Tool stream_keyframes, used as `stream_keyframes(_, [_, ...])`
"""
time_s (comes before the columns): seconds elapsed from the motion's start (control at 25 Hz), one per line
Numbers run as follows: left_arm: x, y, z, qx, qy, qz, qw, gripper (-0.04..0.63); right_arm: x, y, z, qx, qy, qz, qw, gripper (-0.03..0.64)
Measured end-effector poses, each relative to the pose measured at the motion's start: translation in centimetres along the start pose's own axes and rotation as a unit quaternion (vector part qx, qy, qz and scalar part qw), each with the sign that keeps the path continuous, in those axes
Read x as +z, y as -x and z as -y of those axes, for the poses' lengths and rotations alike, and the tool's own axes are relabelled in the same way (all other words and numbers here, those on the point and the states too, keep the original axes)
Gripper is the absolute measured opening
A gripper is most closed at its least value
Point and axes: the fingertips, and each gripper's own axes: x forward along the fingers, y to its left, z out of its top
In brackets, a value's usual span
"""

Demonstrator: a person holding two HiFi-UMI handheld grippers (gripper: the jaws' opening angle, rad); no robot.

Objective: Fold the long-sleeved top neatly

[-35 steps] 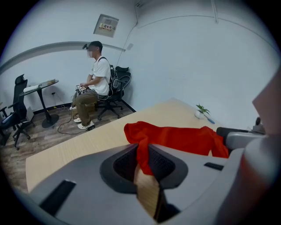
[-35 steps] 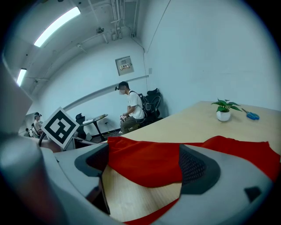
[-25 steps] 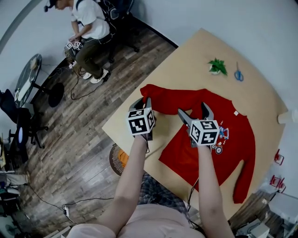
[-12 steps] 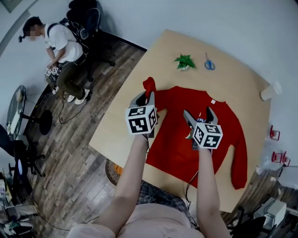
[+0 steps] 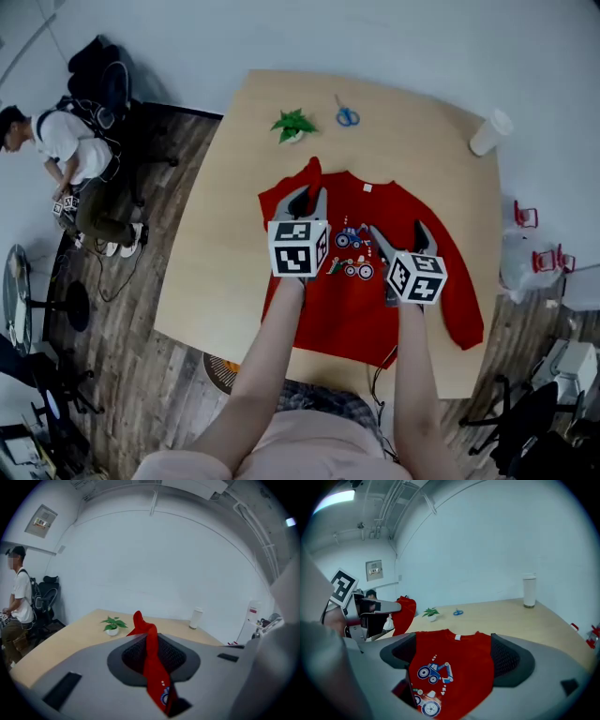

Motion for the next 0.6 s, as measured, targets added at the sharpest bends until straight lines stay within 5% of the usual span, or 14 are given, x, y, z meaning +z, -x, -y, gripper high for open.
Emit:
stream_keyframes(0.36, [-3.2,-5.0,12.7,-0.118,-0.053,-0.034,0.991,0.055,-1.8,5.6,8.7,-0.086,-0.044,0.008,0.995,0.479])
stream_keyframes(0.6, [-8.5,-6.9,17.4,-0.151,-0.089,-0.092,0.9802,0.058,-3.8,8.4,12.3,-0.121,-0.065,0.005,0.99,0.477])
